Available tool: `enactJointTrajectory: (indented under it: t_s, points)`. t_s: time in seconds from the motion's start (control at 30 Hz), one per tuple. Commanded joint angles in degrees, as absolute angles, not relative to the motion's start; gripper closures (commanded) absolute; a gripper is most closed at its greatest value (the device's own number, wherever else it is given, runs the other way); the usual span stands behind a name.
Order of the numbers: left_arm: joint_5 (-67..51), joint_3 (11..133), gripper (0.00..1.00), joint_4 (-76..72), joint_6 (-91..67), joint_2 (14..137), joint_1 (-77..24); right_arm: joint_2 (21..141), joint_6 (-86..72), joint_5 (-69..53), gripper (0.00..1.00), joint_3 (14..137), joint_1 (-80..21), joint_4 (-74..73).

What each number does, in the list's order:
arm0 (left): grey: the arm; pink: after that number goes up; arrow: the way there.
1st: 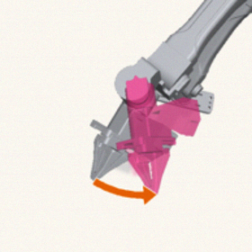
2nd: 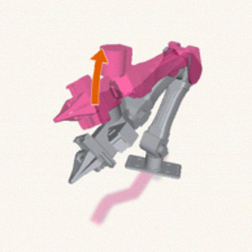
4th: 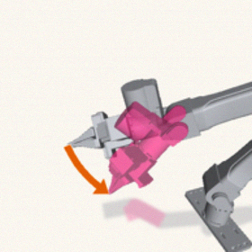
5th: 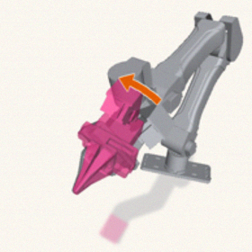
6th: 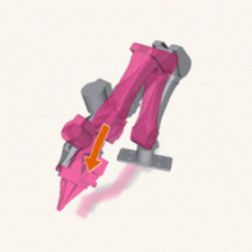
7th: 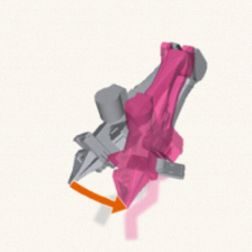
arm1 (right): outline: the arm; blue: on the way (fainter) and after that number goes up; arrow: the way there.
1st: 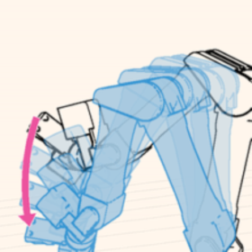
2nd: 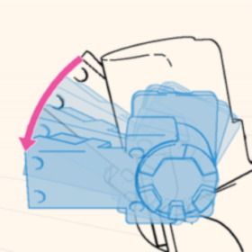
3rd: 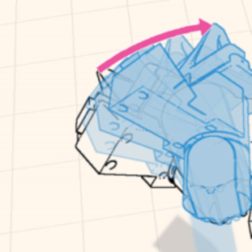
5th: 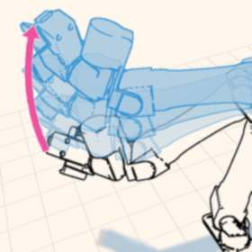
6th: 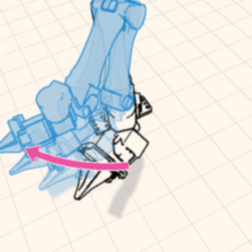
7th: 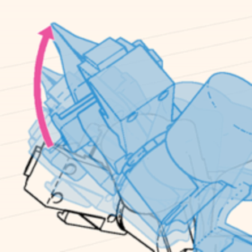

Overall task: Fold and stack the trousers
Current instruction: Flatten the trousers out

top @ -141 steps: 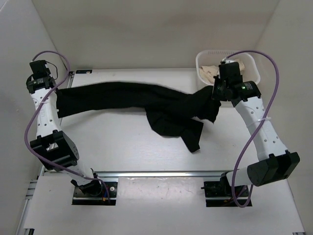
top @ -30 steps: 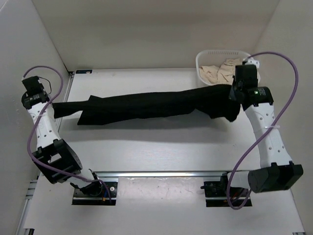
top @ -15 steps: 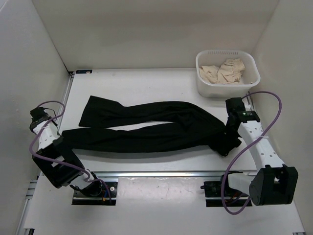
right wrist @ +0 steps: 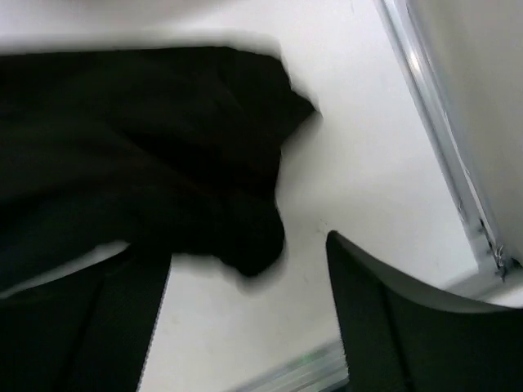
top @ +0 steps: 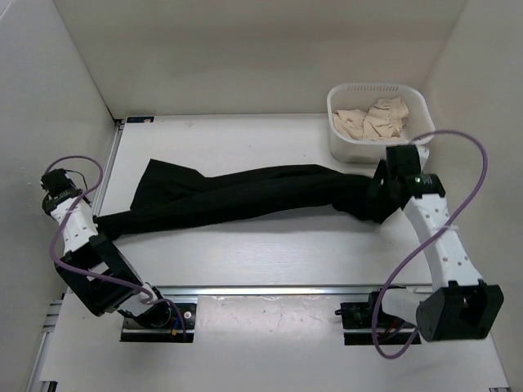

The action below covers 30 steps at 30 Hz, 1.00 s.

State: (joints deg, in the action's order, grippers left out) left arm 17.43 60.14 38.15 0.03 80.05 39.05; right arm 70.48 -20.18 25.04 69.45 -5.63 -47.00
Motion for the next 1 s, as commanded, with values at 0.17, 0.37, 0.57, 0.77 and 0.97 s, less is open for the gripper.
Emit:
enactJointTrajectory:
  t_s: [0.17, 0.37, 0.57, 0.77, 0.97]
  points:
    - [17.3, 52.7, 0.86, 37.7, 0.0, 74.7, 39.6, 44.7, -55.1, 27.7, 0.09, 50.0, -4.2, -58.2]
    - [17.3, 51.5, 0.86, 37.7, 0.0, 74.2, 40.2, 30.2, -84.4, 23.1, 0.14, 32.5, -4.2, -44.9]
    - [16.8, 51.0, 0.86, 37.7, 0.0, 74.2, 40.2, 45.2, -86.6, 26.0, 0.15, 27.6, -4.2, -26.6]
    - [16.8, 49.8, 0.86, 37.7, 0.0, 73.6, 40.7, 53.1, -86.1, 27.1, 0.23, 36.5, -3.6, -24.4]
    - [16.8, 49.2, 0.86, 37.7, 0.0, 74.2, 40.7, 59.5, -97.3, 21.2, 0.22, 35.8, -3.6, -24.4]
